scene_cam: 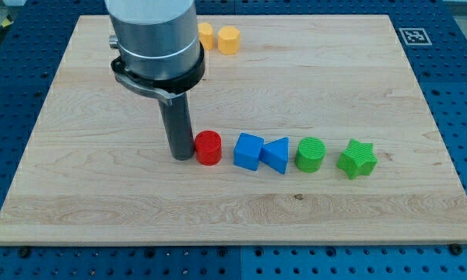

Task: Point at the red star

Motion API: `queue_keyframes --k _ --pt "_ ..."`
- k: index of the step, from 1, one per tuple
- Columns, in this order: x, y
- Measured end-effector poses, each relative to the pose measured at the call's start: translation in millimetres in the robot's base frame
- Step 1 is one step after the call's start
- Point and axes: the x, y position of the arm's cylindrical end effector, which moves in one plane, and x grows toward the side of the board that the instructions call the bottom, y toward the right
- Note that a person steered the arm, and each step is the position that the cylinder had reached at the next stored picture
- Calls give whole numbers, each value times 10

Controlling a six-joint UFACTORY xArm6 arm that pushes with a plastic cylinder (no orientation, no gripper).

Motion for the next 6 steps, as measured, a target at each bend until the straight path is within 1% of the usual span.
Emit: queue_keyframes --k 1,2,3,4,5,6 --pt "-1 -304" --pt "-201 -920" --pt "-616 -1411" --pt "-1290 -1543" --pt "-2069 -1473" --pt "-2381 -937"
